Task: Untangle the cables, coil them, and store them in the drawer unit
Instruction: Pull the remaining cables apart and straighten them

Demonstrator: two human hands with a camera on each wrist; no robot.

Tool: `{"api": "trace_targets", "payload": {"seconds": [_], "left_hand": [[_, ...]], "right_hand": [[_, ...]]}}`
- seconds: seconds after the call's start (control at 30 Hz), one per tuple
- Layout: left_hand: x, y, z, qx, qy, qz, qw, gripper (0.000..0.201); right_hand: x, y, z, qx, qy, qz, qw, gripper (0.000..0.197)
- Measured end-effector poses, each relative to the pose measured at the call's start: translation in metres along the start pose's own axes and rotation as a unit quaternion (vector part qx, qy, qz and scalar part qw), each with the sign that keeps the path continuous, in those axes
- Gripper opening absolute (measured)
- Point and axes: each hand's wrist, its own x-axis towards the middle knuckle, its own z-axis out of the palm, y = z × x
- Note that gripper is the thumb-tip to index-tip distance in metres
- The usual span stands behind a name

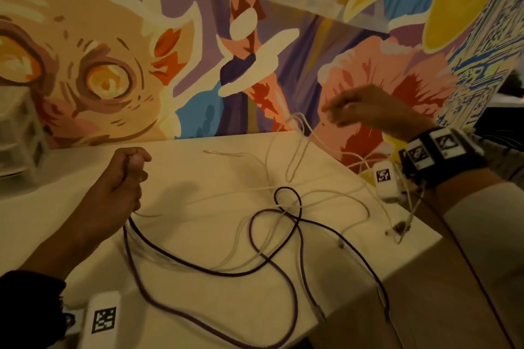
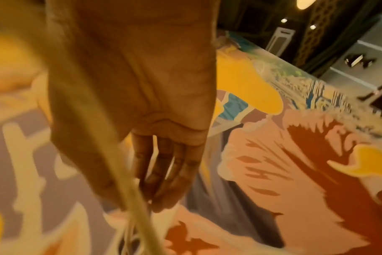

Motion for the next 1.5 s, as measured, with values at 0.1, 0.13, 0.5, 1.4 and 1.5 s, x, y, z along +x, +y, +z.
{"api": "trace_targets", "payload": {"seconds": [0.1,0.13,0.5,1.4,1.5], "left_hand": [[0.01,-0.011,-0.009,-0.043,0.04,0.015,0.998,0.035],[0.014,-0.014,-0.013,-0.054,0.058,0.021,0.997,0.033],[0.016,-0.004,-0.029,-0.1,0.172,0.048,0.979,0.027],[0.001,0.006,-0.018,-0.194,0.098,-0.065,0.974,0.028],[0.0,0.002,-0.02,-0.146,0.11,-0.048,0.982,0.031]], "right_hand": [[-0.002,-0.042,-0.014,0.042,0.022,-0.05,0.998,0.019],[-0.002,-0.052,-0.017,0.016,0.055,-0.071,0.996,0.017],[-0.005,-0.113,0.046,0.019,-0.072,-0.156,0.985,0.031],[-0.022,-0.16,0.283,0.385,-0.004,-0.094,0.918,0.032],[-0.018,-0.158,0.286,0.369,-0.01,-0.094,0.925,0.03]]}}
